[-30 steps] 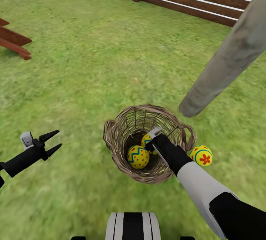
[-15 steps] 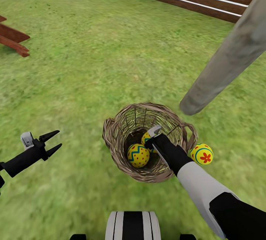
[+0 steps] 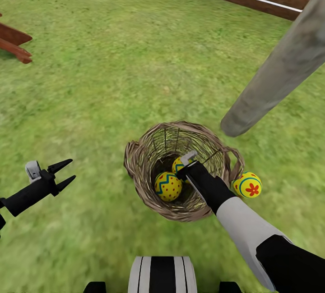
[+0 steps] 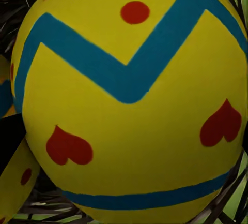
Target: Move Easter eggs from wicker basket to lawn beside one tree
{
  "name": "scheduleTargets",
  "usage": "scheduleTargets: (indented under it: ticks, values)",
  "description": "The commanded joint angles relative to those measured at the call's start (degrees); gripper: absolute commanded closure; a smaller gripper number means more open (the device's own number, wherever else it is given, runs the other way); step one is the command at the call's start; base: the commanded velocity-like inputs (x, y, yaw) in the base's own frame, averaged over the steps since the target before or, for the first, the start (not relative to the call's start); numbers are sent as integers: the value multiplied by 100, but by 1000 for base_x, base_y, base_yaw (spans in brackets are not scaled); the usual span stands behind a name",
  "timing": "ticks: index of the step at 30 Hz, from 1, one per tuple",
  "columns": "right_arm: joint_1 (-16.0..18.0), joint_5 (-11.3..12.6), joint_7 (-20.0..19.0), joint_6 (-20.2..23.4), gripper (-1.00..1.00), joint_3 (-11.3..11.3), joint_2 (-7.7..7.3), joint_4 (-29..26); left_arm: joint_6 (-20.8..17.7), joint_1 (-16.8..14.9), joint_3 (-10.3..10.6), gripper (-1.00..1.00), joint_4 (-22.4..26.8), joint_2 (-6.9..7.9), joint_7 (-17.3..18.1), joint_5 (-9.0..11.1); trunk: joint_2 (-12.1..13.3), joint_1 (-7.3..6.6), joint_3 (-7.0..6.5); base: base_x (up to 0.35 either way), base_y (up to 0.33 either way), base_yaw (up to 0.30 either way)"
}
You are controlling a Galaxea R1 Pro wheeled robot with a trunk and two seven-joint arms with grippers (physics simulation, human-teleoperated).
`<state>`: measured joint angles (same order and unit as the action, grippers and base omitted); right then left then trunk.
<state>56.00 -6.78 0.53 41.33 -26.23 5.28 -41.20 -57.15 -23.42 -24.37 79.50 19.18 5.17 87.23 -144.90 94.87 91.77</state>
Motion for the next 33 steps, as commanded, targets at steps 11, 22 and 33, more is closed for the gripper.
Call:
scheduleTargets:
  ticks: [11,22,33]
  values:
    - [-2,176,-18,24,100,-14,0,112,-24,-5,2,-100,-1,-2,55,-57,-3,6,48,0,0,0]
    - [-2,177,-18,26,100,-14,18,112,-24,-5,1,-100,3,-5,55,-55,-6,11,92,0,0,0]
    - [-2,177,-18,41,100,-14,52,112,-24,-5,2,-100,4,-72,55,-57,4,-7,-63,0,0,0]
